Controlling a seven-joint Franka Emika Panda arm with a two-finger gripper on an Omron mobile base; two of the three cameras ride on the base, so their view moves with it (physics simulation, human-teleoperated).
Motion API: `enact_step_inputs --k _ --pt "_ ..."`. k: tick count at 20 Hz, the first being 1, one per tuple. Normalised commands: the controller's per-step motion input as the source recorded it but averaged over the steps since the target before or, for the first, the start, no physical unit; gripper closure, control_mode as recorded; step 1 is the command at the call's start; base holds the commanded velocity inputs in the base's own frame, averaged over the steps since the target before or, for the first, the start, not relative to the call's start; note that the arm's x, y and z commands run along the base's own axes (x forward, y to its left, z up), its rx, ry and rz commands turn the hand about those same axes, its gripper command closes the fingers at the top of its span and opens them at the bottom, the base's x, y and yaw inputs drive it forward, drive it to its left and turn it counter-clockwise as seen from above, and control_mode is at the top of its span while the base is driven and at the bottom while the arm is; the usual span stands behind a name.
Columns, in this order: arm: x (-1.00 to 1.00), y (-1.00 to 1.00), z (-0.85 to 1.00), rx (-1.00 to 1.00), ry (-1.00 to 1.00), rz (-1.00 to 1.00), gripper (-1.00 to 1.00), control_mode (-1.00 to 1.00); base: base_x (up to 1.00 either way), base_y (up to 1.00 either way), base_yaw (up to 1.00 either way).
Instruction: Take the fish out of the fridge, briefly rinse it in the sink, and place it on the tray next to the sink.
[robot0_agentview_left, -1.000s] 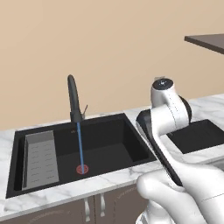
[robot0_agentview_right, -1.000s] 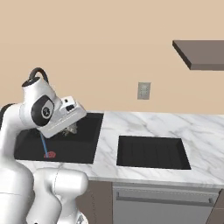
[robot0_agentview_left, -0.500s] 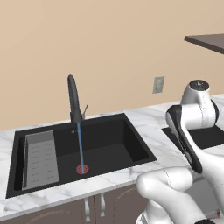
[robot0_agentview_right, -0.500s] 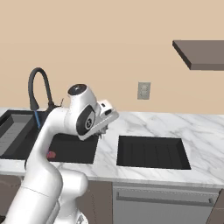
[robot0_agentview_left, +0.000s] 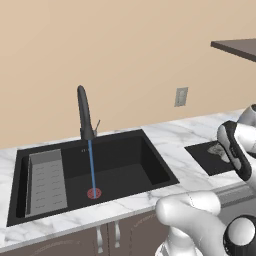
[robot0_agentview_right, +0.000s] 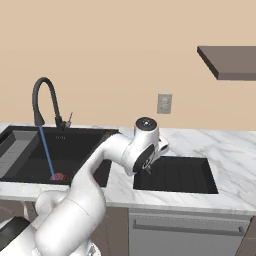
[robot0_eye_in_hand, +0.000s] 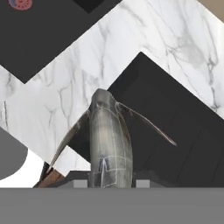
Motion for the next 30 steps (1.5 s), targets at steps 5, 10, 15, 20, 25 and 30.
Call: enact_step_inputs --k 5,10,15,20,25,30 --pt "0.56 -0.49 -0.34 0.00 0.04 0.00 1.00 -1.00 0.00 0.00 0.00" --pt "1.00 -0.39 -0.06 0.00 0.07 0.00 1.00 -1.00 0.00 0.00 0.00" --pt "0.47 -0.35 -0.04 0.00 0.05 0.00 -1.00 -1.00 0.00 0.00 0.00" --pt "-0.21 -0.17 0.05 0.03 0.00 -0.01 -1.00 -1.00 0.00 0.00 0.00" --pt "-0.43 0.14 0.43 -0.01 -0.12 0.00 -1.00 -1.00 0.00 0.00 0.00" --pt "-0.78 0.98 0.46 -0.23 -0.29 0.03 -1.00 -1.00 0.00 0.00 0.00"
